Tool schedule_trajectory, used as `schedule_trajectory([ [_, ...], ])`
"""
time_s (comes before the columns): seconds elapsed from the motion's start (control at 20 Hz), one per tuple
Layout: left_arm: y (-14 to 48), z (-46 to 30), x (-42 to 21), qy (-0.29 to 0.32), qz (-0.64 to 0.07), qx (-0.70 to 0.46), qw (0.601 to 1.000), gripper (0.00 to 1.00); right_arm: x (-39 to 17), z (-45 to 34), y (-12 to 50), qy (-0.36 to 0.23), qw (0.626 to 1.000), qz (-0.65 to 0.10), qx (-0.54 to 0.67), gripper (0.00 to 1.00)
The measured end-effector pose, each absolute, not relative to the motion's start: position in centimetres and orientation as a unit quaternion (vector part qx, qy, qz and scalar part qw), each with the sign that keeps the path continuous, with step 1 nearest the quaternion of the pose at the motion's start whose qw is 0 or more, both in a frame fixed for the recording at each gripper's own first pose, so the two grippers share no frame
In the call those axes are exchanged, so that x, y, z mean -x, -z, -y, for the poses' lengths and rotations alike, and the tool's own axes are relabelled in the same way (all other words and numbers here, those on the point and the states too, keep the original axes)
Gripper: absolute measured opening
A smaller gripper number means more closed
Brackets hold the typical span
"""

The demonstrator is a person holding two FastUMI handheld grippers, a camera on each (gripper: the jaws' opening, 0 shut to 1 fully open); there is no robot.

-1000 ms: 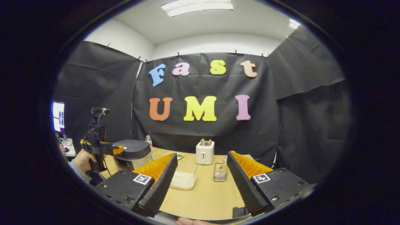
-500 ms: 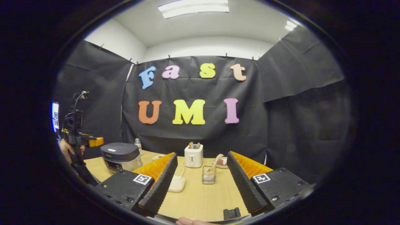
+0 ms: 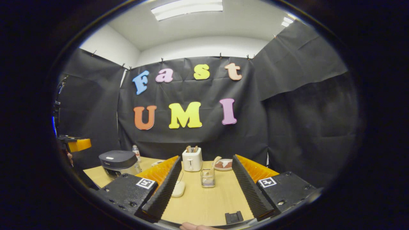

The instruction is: Close the left gripper, press the button to open the rice cooker; take a wooden spoon from the chopstick holder with the right hand, scoop a spoonful of rice and pour it into the rice cooker, then put the wooden spoon back into the chopstick holder.

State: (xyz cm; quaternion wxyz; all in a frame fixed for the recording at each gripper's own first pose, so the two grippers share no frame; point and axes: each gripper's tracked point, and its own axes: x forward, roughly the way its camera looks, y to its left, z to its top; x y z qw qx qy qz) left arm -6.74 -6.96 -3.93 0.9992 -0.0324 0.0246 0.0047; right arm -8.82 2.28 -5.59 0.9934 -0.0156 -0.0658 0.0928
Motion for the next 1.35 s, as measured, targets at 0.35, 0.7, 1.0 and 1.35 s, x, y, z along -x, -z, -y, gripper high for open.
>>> schedule_trajectory([
  [0.35, 2.7, 10.0, 8.3, 0.023, -0.002, -0.013, 1.000, 0.94, 8.3, -2.2, 6.2, -0.093, 0.994, 0.052, 0.012, 1.00],
  [0.7, 3.4, 9.1, 8.2, 0.021, -0.020, 0.001, 1.000, 0.94, 10.1, -4.1, 4.1, -0.097, 0.993, 0.059, 0.027, 1.00],
  [1.0, 2.9, 8.5, 9.2, 0.024, -0.003, -0.019, 1.000, 0.94, 11.4, -7.3, 4.4, -0.122, 0.990, 0.056, 0.035, 1.00],
  [1.35, 3.4, 8.1, 10.2, 0.033, 0.014, -0.016, 0.999, 0.94, 11.7, -8.4, 4.6, -0.113, 0.990, 0.066, 0.047, 0.98],
])
